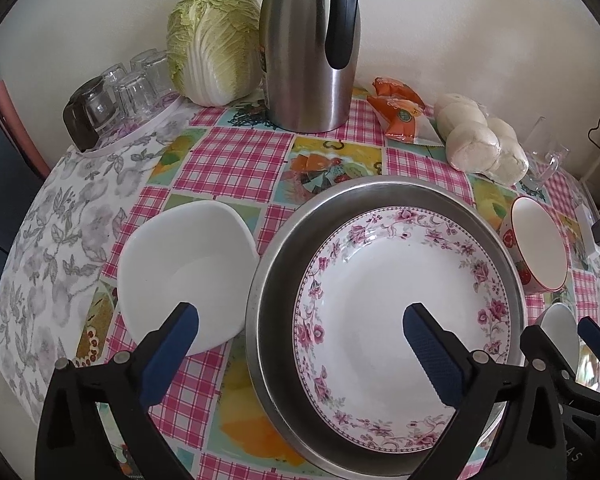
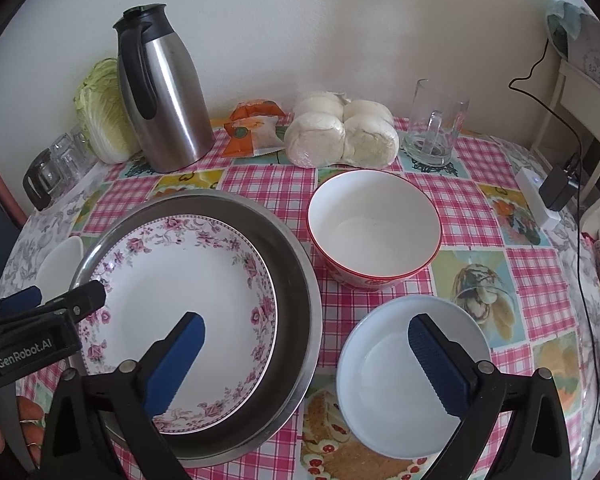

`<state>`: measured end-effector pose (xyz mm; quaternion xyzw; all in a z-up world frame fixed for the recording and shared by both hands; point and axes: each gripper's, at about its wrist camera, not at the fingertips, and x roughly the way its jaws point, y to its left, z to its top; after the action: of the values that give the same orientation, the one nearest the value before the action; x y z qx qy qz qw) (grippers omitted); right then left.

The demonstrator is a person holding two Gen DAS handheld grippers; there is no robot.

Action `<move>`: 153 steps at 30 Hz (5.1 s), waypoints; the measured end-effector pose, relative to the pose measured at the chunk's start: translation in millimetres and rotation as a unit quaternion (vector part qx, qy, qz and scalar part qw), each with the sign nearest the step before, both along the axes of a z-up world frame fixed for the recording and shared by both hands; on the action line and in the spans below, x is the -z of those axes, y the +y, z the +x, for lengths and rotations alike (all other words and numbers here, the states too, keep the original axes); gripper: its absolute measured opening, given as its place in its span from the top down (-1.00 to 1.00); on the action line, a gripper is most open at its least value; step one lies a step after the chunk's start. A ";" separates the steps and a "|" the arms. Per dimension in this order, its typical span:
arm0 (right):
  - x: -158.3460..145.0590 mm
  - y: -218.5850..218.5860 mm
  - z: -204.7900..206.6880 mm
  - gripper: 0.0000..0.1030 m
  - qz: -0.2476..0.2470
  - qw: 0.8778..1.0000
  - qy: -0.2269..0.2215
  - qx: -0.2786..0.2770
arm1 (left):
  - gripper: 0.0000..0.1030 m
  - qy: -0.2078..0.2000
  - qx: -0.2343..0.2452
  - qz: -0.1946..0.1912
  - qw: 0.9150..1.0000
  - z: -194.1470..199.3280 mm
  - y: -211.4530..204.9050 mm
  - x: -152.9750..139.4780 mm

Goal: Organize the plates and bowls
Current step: 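Open both grippers to release the plate and lift them away, then move both grippers to the rim of the red-rimmed white bowl, then close both grippers on the red-rimmed bowl's rim, then lift and carry the red-rimmed bowl onto the floral plate in the basin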

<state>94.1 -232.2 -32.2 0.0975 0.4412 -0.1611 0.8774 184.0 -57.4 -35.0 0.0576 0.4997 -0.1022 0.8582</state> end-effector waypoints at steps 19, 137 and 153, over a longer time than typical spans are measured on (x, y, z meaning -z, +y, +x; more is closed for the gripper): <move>-16.3 -50.7 -8.6 -1.00 0.032 0.995 -0.092 0.014 | -0.98 -0.055 -0.040 -0.023 0.997 -0.3 -1.9 -12.3; -25.9 -38.8 0.4 0.42 0.126 0.982 -0.130 -0.047 | 0.73 -0.057 0.007 -0.139 0.989 -15.2 -70.1 -37.2; -57.6 24.4 -8.7 0.42 0.103 0.984 -0.110 -0.092 | 0.73 -0.041 -0.046 -0.202 0.977 -38.4 5.2 -55.0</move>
<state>85.4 -207.8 25.3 0.1631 0.3634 -0.0217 0.9170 145.6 -52.2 19.9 -0.1359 0.4350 -0.1596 0.8757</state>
